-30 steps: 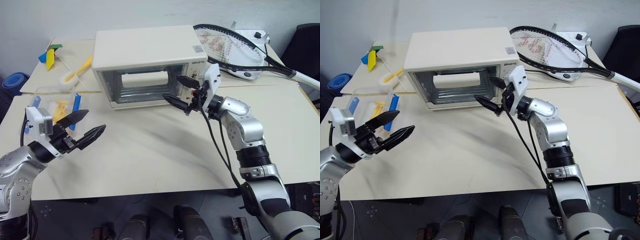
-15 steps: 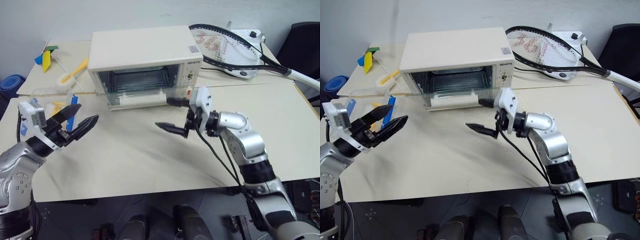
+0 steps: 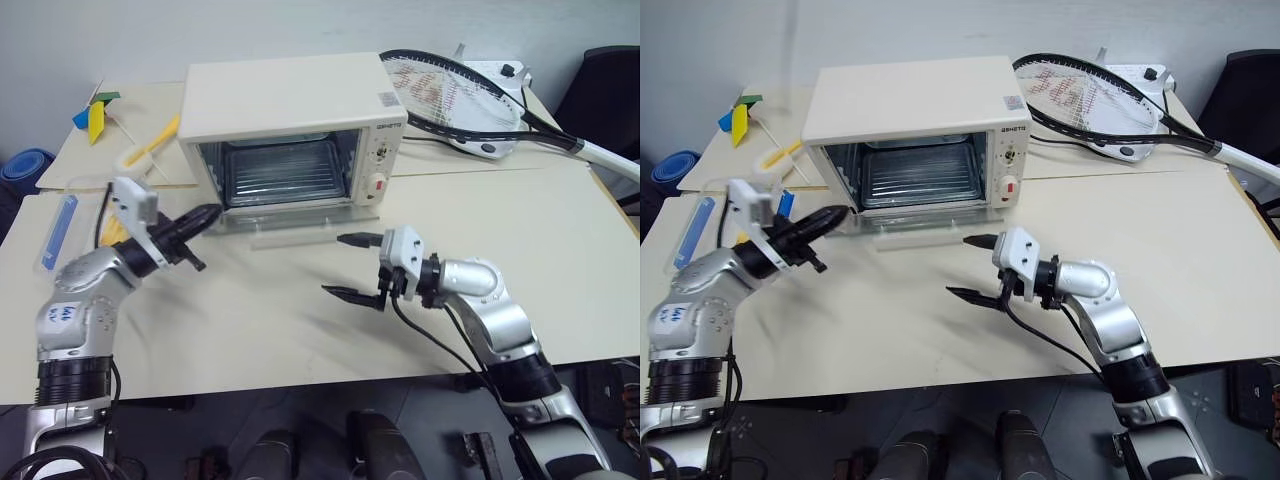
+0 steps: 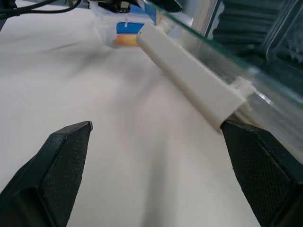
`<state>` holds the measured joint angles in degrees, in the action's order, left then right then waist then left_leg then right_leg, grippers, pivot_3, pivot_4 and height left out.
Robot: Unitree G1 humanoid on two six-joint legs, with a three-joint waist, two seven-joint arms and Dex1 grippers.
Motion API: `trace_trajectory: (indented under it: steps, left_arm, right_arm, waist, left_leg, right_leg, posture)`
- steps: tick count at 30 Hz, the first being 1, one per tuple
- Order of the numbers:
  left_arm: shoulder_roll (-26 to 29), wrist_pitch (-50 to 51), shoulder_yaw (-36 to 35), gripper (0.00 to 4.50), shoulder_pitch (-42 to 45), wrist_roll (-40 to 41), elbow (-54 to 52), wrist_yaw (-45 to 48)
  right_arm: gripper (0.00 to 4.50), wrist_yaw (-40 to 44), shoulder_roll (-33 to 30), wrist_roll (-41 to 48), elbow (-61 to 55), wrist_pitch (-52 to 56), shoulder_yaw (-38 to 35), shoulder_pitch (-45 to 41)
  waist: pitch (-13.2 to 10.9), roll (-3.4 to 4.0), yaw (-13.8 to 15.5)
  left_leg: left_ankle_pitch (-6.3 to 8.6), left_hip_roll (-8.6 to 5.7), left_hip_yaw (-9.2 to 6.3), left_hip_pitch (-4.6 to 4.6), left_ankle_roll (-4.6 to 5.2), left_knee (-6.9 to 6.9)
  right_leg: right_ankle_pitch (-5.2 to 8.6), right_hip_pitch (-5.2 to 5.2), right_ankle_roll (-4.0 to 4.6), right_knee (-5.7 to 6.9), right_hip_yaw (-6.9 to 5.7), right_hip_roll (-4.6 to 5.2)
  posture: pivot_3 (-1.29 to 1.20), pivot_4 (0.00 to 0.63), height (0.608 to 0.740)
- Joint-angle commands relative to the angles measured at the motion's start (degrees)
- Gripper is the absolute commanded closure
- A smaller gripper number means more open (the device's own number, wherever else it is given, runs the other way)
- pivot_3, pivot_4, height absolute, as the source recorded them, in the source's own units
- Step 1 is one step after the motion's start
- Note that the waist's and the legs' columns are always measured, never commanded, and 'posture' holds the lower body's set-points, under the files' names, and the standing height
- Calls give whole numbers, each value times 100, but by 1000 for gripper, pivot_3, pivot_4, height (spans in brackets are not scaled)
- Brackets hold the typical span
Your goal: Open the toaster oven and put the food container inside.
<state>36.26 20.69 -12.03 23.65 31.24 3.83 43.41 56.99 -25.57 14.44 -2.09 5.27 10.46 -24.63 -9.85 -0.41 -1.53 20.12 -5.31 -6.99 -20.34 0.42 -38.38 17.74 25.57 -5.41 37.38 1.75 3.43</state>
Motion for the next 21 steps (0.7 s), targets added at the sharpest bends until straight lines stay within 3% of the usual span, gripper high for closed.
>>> trace_trajectory:
  steps: [1, 8, 13, 15, 18, 21]
  left_arm:
    - [59, -303, 167, 4459, -170, -307, -74, 264]
    - [-59, -654, 271, 4459, -860, -787, -314, 129]
    - [-306, -1051, 90, 4459, -1454, -932, -505, -137]
    - [-467, -1159, -274, 4459, -1843, -582, -769, -142]
    - [-731, -1204, -1153, 3908, -2627, -208, -1260, -559]
    - [-1113, -1159, -2241, 3022, -3587, 142, -1735, -1197]
  right_arm:
    - [0, -37, -246, 201, -352, -324, -514, 634]
    - [0, 247, -456, 969, -759, -1170, -1529, 2121]
    - [0, 136, -328, 1552, -969, -1229, -1958, 2318]
    - [0, 33, -191, 1930, -1046, -1119, -2060, 2025]
    - [0, 61, -18, 2084, -972, -1168, -1967, 1514]
    - [0, 228, 149, 2009, -845, -1240, -1697, 1131]
  waist:
    - [0, 0, 8]
    - [0, 0, 11]
    - [0, 0, 22]
    - [0, 0, 6]
    - [0, 0, -38]
    - [2, -5, -3]
  left_leg:
    - [0, -2, 0, -1, 1, -1]
    - [0, 1, 4, 2, 0, -13]
    - [-1, 3, 8, 13, -1, -12]
    - [-1, 2, 10, 14, -1, -13]
    - [-1, 11, 29, 21, -2, 2]
    - [2, 25, 25, 22, -7, 9]
  right_leg:
    - [0, 0, 0, 0, 0, 2]
    - [0, -6, 0, 4, 8, -1]
    - [0, -14, 0, 9, 14, -2]
    - [0, -14, 0, 9, 15, -2]
    - [0, -10, 0, 9, 29, -8]
    - [0, -8, 0, 2, 25, -18]
  posture:
    - [0, 150, 740]
    - [0, 150, 740]
    - [0, 150, 740]
    - [0, 150, 740]
    - [0, 150, 740]
    - [0, 150, 740]
